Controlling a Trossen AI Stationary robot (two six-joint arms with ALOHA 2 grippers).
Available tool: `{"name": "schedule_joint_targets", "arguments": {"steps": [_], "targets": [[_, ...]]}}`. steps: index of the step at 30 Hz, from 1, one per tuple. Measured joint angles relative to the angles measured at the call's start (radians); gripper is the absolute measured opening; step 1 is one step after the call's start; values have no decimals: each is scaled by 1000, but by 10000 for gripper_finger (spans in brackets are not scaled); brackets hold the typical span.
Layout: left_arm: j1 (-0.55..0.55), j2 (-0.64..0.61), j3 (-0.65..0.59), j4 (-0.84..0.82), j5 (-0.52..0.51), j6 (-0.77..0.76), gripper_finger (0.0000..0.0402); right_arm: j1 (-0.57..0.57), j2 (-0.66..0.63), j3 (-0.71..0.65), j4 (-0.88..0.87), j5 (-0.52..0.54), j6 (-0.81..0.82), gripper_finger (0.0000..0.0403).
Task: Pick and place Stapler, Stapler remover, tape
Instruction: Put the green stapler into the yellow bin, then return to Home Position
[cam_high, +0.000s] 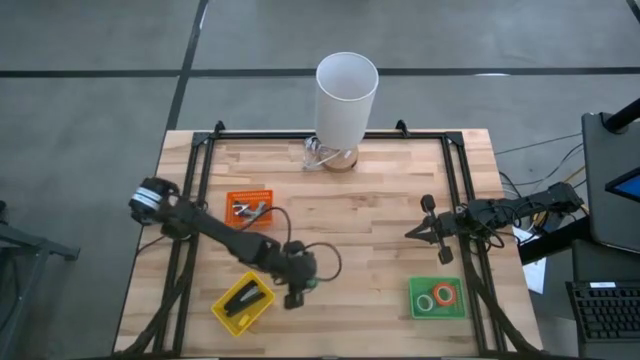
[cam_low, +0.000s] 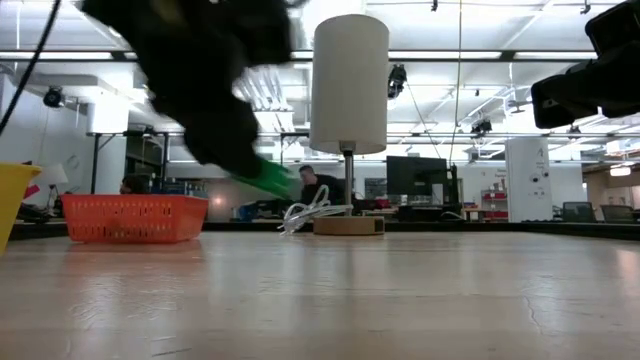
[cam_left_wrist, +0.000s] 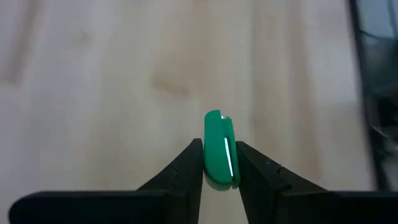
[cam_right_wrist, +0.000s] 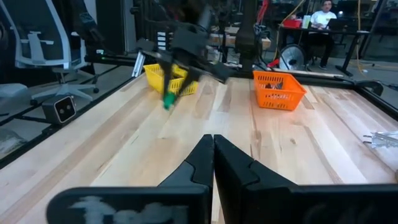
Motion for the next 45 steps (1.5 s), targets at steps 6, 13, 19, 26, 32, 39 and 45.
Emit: {"name": "schedule_joint_targets", "arguments": {"steps": [6, 13, 19, 26, 32, 39, 45], "targets": [[-131, -126, 0, -177, 0, -148, 88, 0, 0, 0, 0, 0, 0, 8], [-294, -259, -2, -345, -112, -346, 88, 0, 0, 0, 0, 0, 0, 8], [-413, -309, -48, -434, -248, -530, 93, 0, -1, 0, 0, 0, 0, 8], [-477, -311, -136, -429, -282, -739, 94, 0, 0, 0, 0, 0, 0, 9], [-470, -311, -194, -428, -341, -814, 102, 0, 0, 0, 0, 0, 0, 8], [-470, -311, -202, -428, -343, -851, 183, 0, 0, 0, 0, 0, 0, 8], [-469, -312, -194, -426, -345, -773, 227, 0, 0, 0, 0, 0, 0, 8]]}}
